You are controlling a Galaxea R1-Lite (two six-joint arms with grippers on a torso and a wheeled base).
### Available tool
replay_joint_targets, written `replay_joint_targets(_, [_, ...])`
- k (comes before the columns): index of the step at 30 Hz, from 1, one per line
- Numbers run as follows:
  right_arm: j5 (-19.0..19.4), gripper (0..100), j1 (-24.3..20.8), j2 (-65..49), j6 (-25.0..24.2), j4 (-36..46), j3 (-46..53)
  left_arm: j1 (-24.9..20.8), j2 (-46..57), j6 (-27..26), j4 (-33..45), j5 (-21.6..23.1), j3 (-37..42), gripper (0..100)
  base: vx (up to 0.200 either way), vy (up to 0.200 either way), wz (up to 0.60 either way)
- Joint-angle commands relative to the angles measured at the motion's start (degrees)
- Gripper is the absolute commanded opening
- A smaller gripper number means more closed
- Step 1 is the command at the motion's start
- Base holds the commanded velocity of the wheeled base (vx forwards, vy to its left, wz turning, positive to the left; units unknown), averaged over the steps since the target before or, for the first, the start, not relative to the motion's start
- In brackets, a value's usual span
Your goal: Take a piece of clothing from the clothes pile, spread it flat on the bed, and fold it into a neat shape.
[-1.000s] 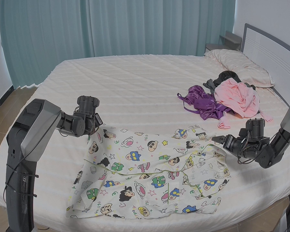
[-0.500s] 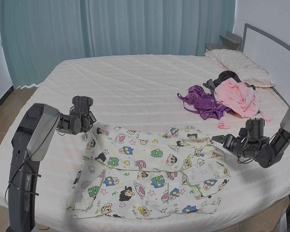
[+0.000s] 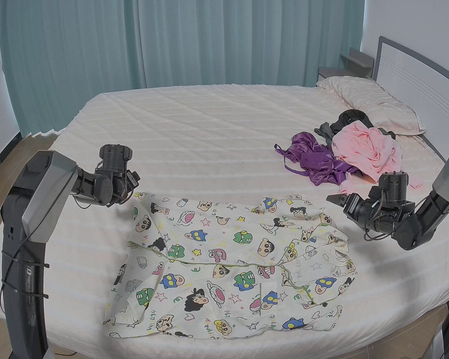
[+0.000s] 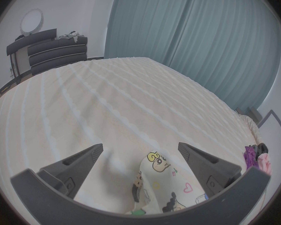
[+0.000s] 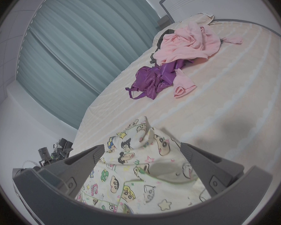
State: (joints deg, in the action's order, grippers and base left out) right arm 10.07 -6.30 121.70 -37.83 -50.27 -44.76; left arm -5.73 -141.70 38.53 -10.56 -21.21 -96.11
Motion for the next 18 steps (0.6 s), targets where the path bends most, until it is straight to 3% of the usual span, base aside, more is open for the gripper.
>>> replay_joint_targets(1, [0.3, 100, -0.1, 5.9, -1.4, 10.0, -13.8, 0.6, 11.5, 3.2, -0.3, 5.0, 10.5, 100, 0.000, 0.000, 0.00])
replay_joint_targets(7, [0.2, 100, -1.7, 14.0, -1.5, 21.8, -29.7, 0.5, 19.1, 5.8, -0.7, 7.2, 21.8, 100, 0.000, 0.000, 0.00])
replay_joint_targets(10, [-0.4, 100, -3.1, 17.1, -1.5, 25.3, -34.2, -0.3, 20.3, 7.0, -0.7, 9.5, 26.6, 100, 0.000, 0.000, 0.00])
replay_joint_targets(16, [-0.5, 100, -3.9, 17.8, -0.8, 27.2, -38.5, -2.4, 23.5, 8.4, -1.3, 9.8, 33.1, 100, 0.000, 0.000, 0.00])
replay_joint_targets(18, [-0.5, 100, -4.1, 19.3, -0.8, 33.0, -44.2, -4.0, 25.0, 10.7, -2.5, 9.8, 36.3, 100, 0.000, 0.000, 0.00])
